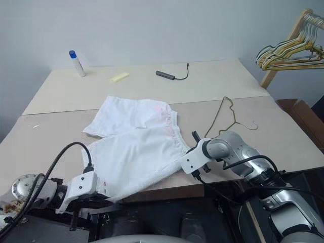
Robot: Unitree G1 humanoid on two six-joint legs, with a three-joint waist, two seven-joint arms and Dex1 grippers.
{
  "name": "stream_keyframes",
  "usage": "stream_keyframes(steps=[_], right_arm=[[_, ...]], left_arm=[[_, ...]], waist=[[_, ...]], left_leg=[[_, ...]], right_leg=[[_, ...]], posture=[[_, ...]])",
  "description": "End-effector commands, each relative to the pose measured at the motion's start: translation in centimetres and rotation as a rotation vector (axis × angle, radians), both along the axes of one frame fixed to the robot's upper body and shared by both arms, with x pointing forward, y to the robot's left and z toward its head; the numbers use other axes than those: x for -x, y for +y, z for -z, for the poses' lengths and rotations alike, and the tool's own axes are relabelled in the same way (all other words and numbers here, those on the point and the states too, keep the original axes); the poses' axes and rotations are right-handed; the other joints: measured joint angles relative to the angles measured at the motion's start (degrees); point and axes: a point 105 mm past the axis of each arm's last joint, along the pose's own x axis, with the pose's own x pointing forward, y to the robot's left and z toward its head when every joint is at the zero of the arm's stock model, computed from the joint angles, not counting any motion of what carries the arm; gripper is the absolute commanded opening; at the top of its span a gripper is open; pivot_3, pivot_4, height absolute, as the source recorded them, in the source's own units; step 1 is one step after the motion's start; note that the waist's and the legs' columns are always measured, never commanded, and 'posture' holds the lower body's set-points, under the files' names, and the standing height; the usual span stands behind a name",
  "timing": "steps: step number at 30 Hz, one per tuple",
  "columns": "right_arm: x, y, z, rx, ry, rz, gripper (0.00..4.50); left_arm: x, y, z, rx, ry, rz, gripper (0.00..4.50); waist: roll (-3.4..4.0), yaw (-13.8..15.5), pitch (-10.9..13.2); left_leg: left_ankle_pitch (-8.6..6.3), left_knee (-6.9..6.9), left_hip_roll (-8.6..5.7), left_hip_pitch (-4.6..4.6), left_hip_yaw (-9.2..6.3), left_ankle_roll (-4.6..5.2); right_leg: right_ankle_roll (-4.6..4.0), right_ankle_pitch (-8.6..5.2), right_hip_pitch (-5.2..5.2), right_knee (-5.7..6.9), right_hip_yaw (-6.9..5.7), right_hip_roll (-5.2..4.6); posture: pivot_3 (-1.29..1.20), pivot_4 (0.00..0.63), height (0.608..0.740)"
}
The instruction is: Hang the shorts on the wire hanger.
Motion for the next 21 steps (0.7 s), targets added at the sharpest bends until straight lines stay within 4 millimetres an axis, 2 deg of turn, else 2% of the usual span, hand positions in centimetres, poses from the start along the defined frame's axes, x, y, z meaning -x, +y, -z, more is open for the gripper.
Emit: stream_keyframes(steps=[1, 5, 8, 14, 16, 18, 20, 21], right_arm=[[0.2, 0.9, -1.0, -0.038, -0.016, -0.015, 0.0], [1.0, 1.1, -0.8, -0.028, 0.012, -0.037, 0.0], [1.6, 0.6, -0.8, -0.004, 0.04, -0.051, 0.85], [2.0, -0.1, -2.4, -0.054, 0.074, -0.028, 2.99], [1.9, -0.5, -3.7, -0.108, 0.11, 0.015, 3.71], [1.5, -0.8, -5.7, -0.218, 0.121, 0.065, 4.41], [0.4, -1.1, -8.0, -0.377, 0.154, 0.189, 4.5], [-0.3, -1.7, -8.7, -0.423, 0.157, 0.252, 4.5]], left_arm=[[-1.6, 2.2, 1.4, -0.13, -0.109, -0.027, 0.02], [-1.4, 1.0, 0.8, -0.02, -0.092, -0.008, 0.02], [0.1, 0.0, 0.1, 0.05, -0.021, 0.076, 0.65], [-0.4, 0.3, -1.9, 0.104, -0.048, 0.115, 2.58], [-1.1, 0.5, -3.1, 0.146, -0.079, 0.112, 3.25], [-2.0, 0.6, -4.9, 0.216, -0.129, 0.097, 3.92], [-3.2, 0.8, -6.0, 0.261, -0.209, 0.061, 4.48], [-4.1, 1.0, -6.3, 0.264, -0.257, 0.032, 4.48]], waist=[[-0.01, 0.0, 0.0], [-0.03, 0.5, 0.0], [-0.06, 0.6, 0.0], [-0.08, 0.2, 0.0], [-0.08, 0.1, 0.0], [-0.09, 0.1, 0.0], [-0.09, 0.0, 0.0], [-0.09, 0.0, 0.0]], left_leg=[[0.0, 0.0, 0.01, -0.01, 0.0, 0.0], [-0.01, 0.02, 0.0, -0.05, 0.03, -0.01], [-0.02, 0.01, 0.03, -0.06, 0.04, -0.02], [-0.03, 0.02, 0.05, -0.06, 0.04, -0.03], [-0.03, 0.02, 0.05, -0.04, 0.02, -0.03], [-0.03, 0.02, 0.05, -0.06, 0.0, -0.03], [-0.04, 0.02, 0.04, -0.06, -0.02, -0.02], [-0.04, 0.02, 0.05, -0.05, -0.05, -0.02]], right_leg=[[-0.02, -0.01, -0.01, 0.03, -0.01, 0.0], [-0.13, 0.06, -0.02, 0.01, -0.02, -0.07], [-0.11, 0.03, -0.06, 0.02, -0.04, -0.05], [-0.08, -0.02, -0.07, 0.02, -0.02, -0.04], [-0.07, -0.03, -0.06, 0.02, -0.02, -0.05], [-0.08, -0.02, -0.07, 0.02, -0.02, -0.05], [-0.14, 0.02, -0.05, 0.01, -0.02, -0.05], [-0.28, 0.15, -0.05, 0.0, -0.02, -0.05]], posture=[[0.09, 0.0, 0.74], [0.08, 0.0, 0.74], [0.07, 0.0, 0.74], [0.06, 0.0, 0.74], [0.05, 0.0, 0.74], [0.05, 0.0, 0.74], [0.05, 0.0, 0.74], [0.05, 0.0, 0.74]])
